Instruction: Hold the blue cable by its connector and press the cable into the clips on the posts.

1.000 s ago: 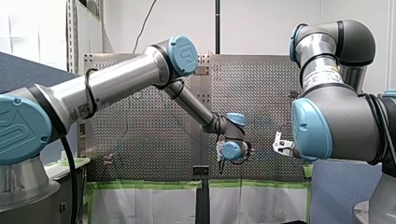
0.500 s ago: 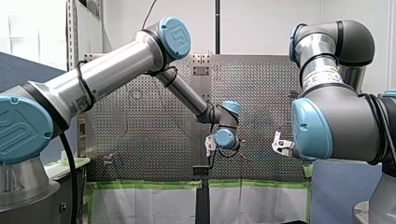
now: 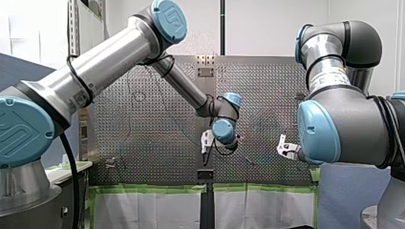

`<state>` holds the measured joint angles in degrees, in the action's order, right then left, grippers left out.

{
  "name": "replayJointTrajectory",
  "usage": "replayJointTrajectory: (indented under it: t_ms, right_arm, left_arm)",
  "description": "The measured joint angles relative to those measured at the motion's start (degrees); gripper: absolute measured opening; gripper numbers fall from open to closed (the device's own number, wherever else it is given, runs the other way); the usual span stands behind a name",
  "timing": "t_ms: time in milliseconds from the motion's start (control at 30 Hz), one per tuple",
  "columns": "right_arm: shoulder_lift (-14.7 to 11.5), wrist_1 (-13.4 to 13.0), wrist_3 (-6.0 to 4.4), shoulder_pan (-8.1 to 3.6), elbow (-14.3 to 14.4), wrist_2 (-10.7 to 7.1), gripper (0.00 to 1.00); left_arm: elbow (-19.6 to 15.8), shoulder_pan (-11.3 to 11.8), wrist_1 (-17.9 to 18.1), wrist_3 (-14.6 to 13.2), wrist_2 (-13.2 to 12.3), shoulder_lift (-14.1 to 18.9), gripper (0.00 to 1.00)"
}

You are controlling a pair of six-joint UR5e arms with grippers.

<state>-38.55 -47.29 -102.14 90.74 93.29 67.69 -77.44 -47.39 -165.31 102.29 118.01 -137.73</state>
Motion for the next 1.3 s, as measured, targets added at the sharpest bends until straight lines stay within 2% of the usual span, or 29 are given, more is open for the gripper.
replayJointTrajectory:
  t_ms: [267, 600, 933, 1300]
  right_arm:
    - [0.00, 0.07, -0.01, 0.22, 0.01, -0.01, 0.00]
    - [0.00, 0.09, -0.01, 0.40, -0.02, -0.01, 0.00]
    - [0.00, 0.08, -0.01, 0.82, -0.11, -0.01, 0.00]
    - [-0.02, 0.09, 0.25, 1.36, -0.50, -0.01, 0.00]
  left_arm:
    - [-3.99, 0.00, -0.75, 2.36, 1.15, 3.98, 1.00]
    - [-8.97, -0.05, -0.38, 2.88, 1.37, 8.97, 1.00]
    - [-14.56, -0.16, 4.64, 5.94, 1.43, 14.56, 1.00]
    - [-19.48, -0.23, 9.59, 6.33, 1.56, 19.49, 1.00]
